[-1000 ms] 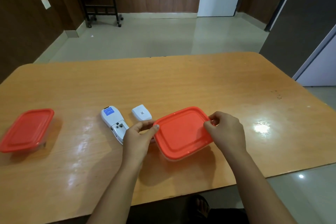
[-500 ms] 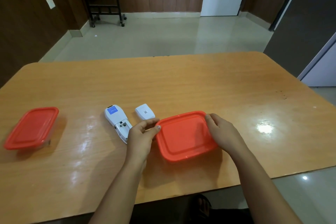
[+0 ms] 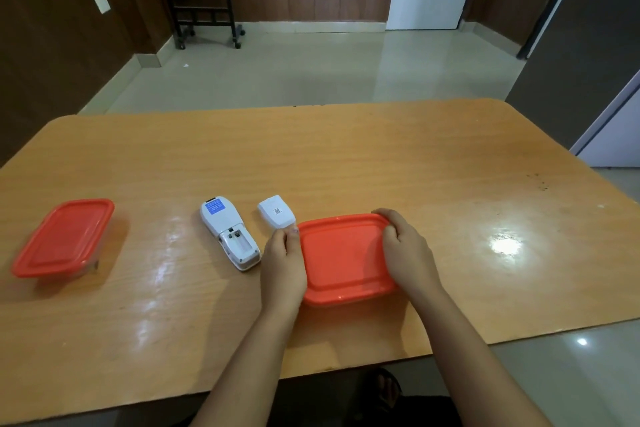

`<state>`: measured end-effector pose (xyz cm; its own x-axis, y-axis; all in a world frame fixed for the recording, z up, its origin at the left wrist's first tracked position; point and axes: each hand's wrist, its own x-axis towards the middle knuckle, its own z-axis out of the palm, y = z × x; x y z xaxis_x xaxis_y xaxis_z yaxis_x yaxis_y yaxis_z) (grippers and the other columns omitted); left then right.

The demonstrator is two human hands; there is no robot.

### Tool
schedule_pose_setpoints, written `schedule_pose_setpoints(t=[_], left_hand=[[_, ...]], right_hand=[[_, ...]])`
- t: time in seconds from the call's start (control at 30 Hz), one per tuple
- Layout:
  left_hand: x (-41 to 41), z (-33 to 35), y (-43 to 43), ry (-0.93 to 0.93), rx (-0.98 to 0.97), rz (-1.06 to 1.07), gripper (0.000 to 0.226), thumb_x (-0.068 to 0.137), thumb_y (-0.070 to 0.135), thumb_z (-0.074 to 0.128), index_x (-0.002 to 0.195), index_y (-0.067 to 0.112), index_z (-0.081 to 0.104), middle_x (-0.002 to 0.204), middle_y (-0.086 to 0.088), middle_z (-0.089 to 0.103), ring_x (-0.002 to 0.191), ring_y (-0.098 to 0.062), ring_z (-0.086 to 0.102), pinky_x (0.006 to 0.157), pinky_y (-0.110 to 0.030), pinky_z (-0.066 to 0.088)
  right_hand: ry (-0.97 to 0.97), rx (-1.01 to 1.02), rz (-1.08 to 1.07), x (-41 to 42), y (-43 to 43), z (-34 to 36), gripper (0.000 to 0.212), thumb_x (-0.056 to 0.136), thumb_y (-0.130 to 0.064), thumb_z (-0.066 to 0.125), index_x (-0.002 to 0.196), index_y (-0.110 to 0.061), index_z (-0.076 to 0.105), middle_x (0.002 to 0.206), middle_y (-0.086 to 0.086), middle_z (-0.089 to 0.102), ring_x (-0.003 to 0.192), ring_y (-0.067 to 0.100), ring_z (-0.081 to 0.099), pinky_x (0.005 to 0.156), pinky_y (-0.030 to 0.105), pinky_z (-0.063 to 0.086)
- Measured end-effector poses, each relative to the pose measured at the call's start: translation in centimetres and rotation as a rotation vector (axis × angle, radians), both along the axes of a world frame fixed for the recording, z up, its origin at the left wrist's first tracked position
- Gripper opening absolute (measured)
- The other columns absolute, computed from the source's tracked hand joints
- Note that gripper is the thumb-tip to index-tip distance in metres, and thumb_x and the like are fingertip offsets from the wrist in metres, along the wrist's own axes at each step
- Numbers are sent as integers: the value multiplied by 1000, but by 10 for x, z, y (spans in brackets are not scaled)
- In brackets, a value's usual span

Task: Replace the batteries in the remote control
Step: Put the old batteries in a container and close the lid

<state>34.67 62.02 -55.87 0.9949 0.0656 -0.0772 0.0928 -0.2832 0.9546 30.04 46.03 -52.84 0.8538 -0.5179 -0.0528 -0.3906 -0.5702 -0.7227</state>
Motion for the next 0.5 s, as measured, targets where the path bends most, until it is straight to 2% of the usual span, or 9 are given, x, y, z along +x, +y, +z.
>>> schedule_pose_setpoints(t=[0.07,0.27,0.4,0.5], left_hand=[[2,-3,1,68,-85,-11,33,97,36,38,81,12,54,83,-12,60,77,-24,53,73,-40,42],[8,0,0,133,-173,-2,30,97,32,43,72,17,50,73,-7,53,71,-21,47,69,-35,36],[7,7,0,146,-169,48,30,92,31,49,66,18,54,73,-5,58,75,-24,53,72,-38,42],[-3,20,0,162,-124,32,27,92,40,47,79,22,62,84,-5,66,90,-30,63,83,-42,48]], right_hand=[[12,-3,5,0,1,-1,41,94,-21,30,126,-36,51,118,4,64,103,27,59,82,36,45],[11,11,-20,2,2,-3,41,94,-23,30,125,-38,52,117,6,65,103,29,59,82,37,47],[17,46,-53,-4,6,0,40,94,-26,28,123,-43,50,109,6,66,94,29,60,77,38,49],[35,43,-61,-8,10,7,40,95,-28,27,125,-43,49,105,6,66,90,28,61,75,37,50]])
